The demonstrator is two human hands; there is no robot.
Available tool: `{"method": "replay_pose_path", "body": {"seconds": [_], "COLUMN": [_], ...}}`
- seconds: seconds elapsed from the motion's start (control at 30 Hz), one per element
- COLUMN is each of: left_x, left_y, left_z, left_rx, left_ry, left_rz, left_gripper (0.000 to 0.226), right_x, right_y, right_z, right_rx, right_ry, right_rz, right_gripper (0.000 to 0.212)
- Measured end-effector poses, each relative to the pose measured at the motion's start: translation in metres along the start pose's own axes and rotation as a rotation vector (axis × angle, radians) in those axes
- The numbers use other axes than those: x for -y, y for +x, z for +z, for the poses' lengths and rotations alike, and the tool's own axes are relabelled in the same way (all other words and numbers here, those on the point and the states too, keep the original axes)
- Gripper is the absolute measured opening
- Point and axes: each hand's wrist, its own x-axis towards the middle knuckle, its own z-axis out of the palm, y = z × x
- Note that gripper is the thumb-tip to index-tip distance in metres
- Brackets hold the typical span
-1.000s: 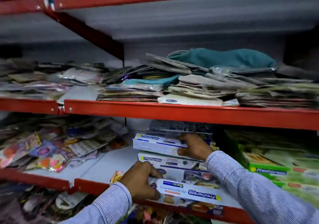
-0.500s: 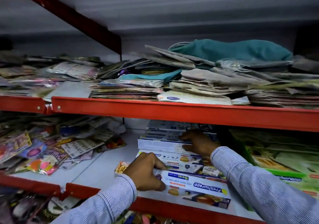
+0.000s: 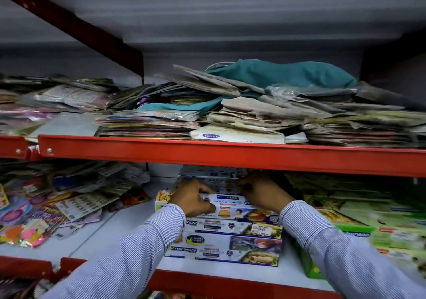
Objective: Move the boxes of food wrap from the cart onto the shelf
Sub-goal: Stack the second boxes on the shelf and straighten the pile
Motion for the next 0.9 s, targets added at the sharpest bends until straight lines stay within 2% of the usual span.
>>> {"method": "replay_pose_path", "body": {"seconds": [0.17, 0.23, 0.3, 0.43, 0.7, 0.9], "left_x": [0.009, 0.015, 0.024, 0.042, 0.046, 0.05], "left_y": [0.002, -0.001, -0.005, -0.01, -0.01, -0.006], "left_z": [0.015, 0.022, 0.025, 0.025, 0.03, 0.036], "left_rx": [-0.099, -0.105, -0.122, -0.164, -0.213, -0.214], "left_ry": [0.034, 0.059, 0.114, 0.209, 0.273, 0.307], "left_rz": [0.147, 0.165, 0.168, 0.194, 0.266, 0.284], "left_gripper": [0.022, 0.034, 0.048, 0.057, 0.055, 0.056], "right_x": [0.002, 0.004, 0.007, 0.009, 0.004, -0.004], "right_y": [-0.009, -0.012, -0.018, -0.026, -0.03, -0.029], "right_z": [0.023, 0.036, 0.048, 0.057, 0.058, 0.061], "right_rx": [-0.07, -0.085, -0.121, -0.248, -0.32, -0.329], "right_ry": [0.007, -0.001, -0.024, -0.05, -0.1, -0.12], "right_rz": [0.004, 0.017, 0.005, -0.058, -0.072, -0.078], "right_gripper": [0.03, 0.025, 0.03, 0.039, 0.033, 0.039]}}
